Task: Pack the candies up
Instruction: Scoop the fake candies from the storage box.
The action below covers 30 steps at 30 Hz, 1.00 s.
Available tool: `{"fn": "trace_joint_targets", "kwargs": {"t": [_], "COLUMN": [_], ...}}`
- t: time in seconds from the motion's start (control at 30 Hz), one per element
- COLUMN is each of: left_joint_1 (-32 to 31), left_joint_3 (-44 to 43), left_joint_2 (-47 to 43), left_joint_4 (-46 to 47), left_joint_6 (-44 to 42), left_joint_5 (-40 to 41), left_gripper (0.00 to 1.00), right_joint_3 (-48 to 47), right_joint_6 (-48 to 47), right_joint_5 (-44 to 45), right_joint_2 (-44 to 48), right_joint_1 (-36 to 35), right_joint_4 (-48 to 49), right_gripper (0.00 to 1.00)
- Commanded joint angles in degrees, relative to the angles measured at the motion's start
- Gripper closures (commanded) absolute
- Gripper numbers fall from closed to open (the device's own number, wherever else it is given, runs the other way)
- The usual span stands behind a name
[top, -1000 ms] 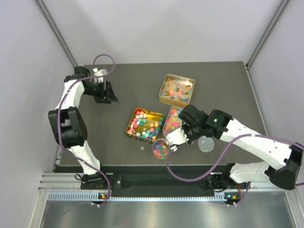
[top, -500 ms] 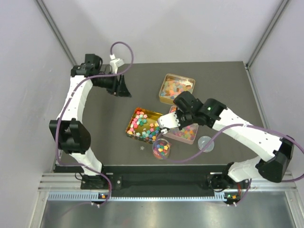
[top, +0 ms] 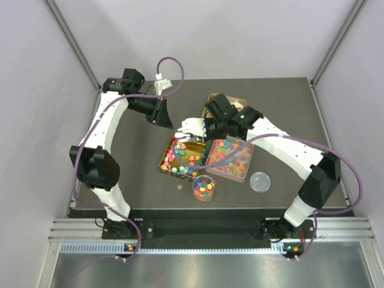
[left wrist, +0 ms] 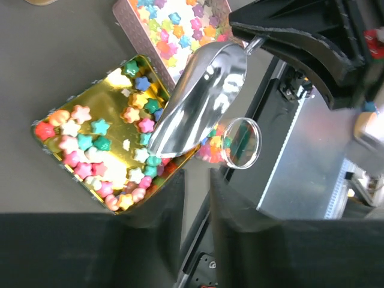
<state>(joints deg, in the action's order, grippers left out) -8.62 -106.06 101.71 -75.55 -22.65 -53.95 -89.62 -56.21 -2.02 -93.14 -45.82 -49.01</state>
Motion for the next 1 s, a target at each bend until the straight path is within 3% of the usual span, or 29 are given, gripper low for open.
{"fn": "trace_joint_targets", "kwargs": {"t": [0.0,0.1,0.23,0.5,0.87,0.97], "left_joint_1": [-1.66,-2.19,-2.19,-2.28,-2.28,-1.23], "left_joint_3": [-2.57,-1.52,-1.43,-8.72,-8.37,-10.65], "left_joint_2": [2.87,4.46,7.35,13.51,12.90,11.93], "left_joint_4": [-1.62,-1.27,-0.57,1.10,2.16,2.60], "left_joint_6": [-1.08,-1.86,-2.05,-0.38,0.24,1.56], "left_joint_5": [-1.94,-1.51,0.77,0.69,1.57,6.30], "left_gripper": [0.83,0.90,0.91,0.90,0.89,0.89], "right_joint_3": [-5.47,-8.19,-8.98,-13.56,-16.28,-14.97], "right_joint_6": [1.27,3.29,2.51,2.50,4.70,1.38], "right_joint_5": [-2.73,-3.69,-6.41,-20.73,-24.43,-21.19], "right_joint_2": [-1.07,-1.95,-2.04,1.30,-1.51,-1.52], "right_joint_1": [0.30,0.38,0.30,0.47,0.21,0.64], "right_joint_4": [6.21,6.39,5.60,1.82,1.64,0.24], "right_gripper": [1.00,1.00,1.00,1.00,1.00,1.00]}}
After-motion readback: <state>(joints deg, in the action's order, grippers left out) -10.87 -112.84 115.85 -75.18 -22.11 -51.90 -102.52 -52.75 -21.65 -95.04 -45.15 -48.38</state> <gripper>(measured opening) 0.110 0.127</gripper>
